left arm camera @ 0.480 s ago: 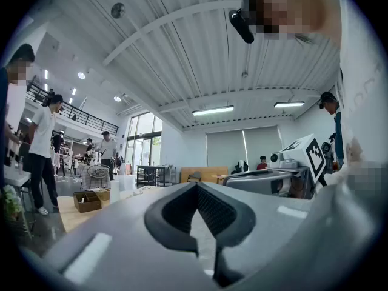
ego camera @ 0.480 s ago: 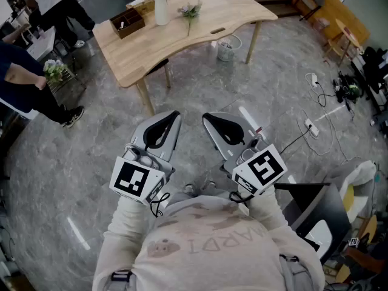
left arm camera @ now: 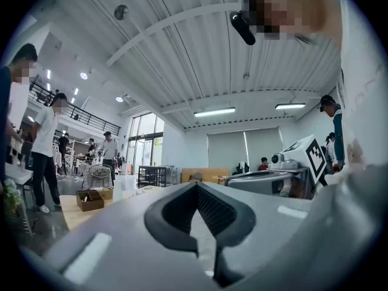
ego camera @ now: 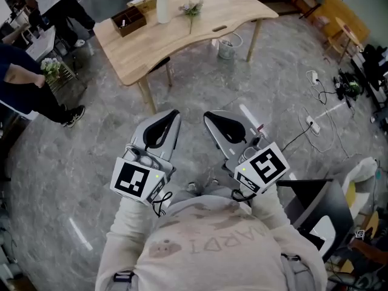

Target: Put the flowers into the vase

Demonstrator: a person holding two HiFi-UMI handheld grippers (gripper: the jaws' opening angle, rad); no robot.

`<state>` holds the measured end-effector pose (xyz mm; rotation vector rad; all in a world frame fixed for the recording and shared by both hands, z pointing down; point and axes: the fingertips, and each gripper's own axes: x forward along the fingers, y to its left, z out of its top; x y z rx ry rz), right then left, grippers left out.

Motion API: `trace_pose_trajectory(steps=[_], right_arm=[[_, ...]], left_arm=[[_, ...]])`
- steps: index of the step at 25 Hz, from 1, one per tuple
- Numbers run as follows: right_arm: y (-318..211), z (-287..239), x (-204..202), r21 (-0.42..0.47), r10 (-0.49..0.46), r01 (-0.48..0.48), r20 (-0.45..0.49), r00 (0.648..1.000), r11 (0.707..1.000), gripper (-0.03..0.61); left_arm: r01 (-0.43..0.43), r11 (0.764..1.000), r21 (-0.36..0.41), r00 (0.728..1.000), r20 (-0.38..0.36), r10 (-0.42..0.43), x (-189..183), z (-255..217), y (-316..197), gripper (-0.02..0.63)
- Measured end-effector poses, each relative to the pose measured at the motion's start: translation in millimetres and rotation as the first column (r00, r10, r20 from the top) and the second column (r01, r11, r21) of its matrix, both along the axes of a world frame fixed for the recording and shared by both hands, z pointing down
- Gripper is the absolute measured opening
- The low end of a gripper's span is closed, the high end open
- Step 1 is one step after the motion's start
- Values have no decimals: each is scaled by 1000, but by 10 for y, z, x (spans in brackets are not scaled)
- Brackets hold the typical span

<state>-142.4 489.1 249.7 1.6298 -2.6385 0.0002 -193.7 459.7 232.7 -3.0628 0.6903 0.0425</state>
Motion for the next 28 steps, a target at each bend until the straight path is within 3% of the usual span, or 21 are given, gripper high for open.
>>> trace_pose_trajectory(steps=[6,9,15,28], right_arm=[[14,51,-99,14,40,-41,47,998,999,25],[-37,65,-87,14,32,-33,15,999,999,25],[-372,-2,205,49,43,-45,38,998,998,26],[-1824,-4,1198,18,-46,45,53,998,999,42]], left_arm=[[-4,1000,-8,1000,-9,4,-153,118,-64,0],[-20,1000,-1,1000,-12,20,-104,157,-102,0],[6,1000,-10,1000,-14,-6,46,229,-491,0],[58,998,-3,998,-28,-58,1122,80,-1857,0]])
